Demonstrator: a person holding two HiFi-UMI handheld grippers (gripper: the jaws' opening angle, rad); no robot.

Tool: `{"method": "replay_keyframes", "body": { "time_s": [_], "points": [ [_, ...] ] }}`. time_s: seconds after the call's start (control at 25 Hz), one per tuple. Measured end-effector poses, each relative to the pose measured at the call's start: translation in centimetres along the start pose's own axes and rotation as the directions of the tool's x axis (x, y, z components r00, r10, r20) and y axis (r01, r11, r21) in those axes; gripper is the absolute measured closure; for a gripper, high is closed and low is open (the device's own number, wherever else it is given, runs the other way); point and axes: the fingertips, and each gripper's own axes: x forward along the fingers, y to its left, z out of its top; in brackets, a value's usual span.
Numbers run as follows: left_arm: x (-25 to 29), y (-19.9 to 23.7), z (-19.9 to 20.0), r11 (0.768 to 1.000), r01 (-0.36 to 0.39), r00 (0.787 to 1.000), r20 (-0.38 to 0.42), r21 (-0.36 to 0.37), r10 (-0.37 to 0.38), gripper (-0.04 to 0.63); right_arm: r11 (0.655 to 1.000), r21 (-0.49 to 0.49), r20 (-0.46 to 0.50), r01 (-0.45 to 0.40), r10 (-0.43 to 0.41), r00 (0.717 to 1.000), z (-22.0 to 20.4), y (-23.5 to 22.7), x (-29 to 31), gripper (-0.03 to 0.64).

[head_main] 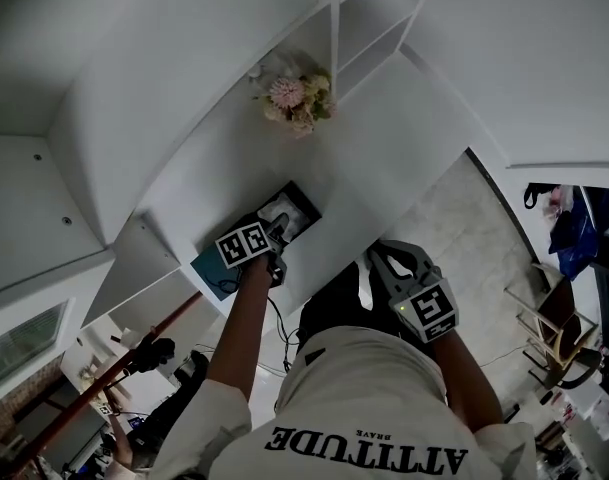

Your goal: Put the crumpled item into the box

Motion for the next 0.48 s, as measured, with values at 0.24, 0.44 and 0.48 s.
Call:
{"method": "replay_keyframes", "body": {
  "time_s": [0.24, 0.44, 0.48],
  "points": [
    [-2.1, 0.2, 0.3, 0.999, 0.019, 0.999, 0.050, 0.026, -0.020, 0.302, 0.999, -0.033, 0.007, -0.014, 0.014, 1.000, 0.4, 0.7, 0.1, 0.580],
    [-4.7, -0.3, 0.0, 0.996, 0.075, 0.991, 0.107, 0.037, -0.079, 0.302, 0.998, -0.059, 0.016, -0.022, 0.023, 1.000, 1.0, 2.0, -0.1, 0.580],
    [-5.2, -0.6, -0.1, 0.995, 0.091, 0.988, 0.119, 0.043, -0.096, 0.302, 0.998, -0.064, 0.018, -0.023, 0.025, 1.000, 1.2, 2.2, -0.1, 0.580]
  ]
}}
